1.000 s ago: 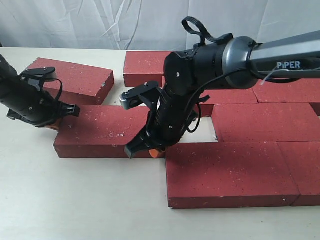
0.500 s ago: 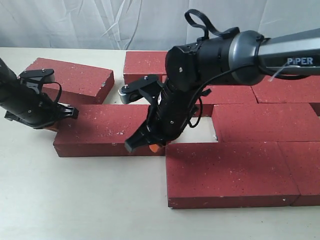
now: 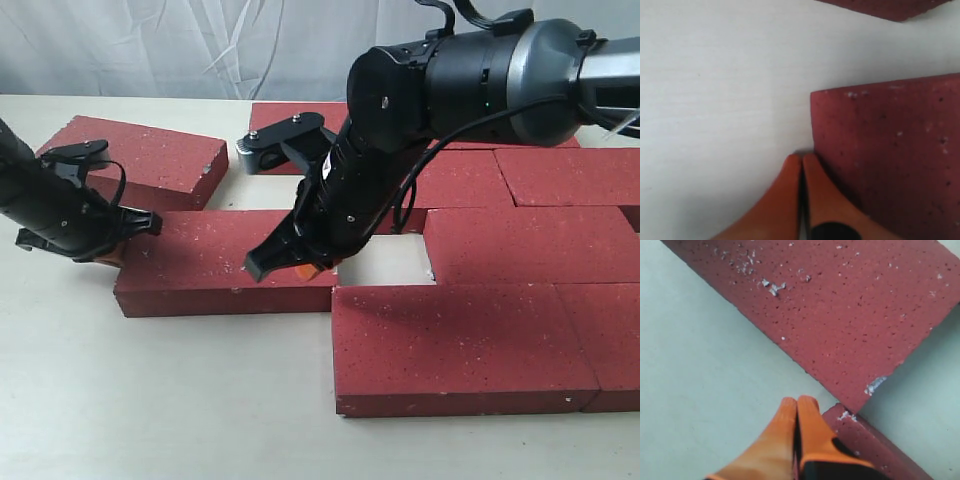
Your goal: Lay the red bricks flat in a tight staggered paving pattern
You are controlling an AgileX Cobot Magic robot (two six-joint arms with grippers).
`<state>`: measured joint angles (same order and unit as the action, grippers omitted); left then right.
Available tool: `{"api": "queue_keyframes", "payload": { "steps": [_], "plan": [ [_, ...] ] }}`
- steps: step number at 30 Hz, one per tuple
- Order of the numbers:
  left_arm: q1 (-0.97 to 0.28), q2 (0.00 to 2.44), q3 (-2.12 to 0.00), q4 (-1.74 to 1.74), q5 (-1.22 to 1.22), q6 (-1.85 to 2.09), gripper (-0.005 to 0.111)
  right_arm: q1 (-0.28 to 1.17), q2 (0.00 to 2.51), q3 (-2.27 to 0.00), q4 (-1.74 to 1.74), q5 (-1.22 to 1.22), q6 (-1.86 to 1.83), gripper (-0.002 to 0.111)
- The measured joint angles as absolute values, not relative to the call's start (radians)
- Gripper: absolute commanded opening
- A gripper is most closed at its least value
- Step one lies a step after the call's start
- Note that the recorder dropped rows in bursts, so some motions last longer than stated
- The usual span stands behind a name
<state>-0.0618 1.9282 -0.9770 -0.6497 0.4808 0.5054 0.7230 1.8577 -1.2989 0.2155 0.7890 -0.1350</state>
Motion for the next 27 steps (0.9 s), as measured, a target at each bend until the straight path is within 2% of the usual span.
{"api": "queue_keyframes", "payload": {
  "steps": [20,27],
  "plan": [
    [-0.062,1.928,-0.977,-0.763,0.509,0.506,0.0,0.723,1.858,-1.299,0.215,0.783,-0.135,-0.001],
    [-0.106,1.949,-0.979,-0.771,0.491,0.508,0.0,0.723,1.858,-1.299,0.215,0.783,-0.131,-0.001]
  ]
}}
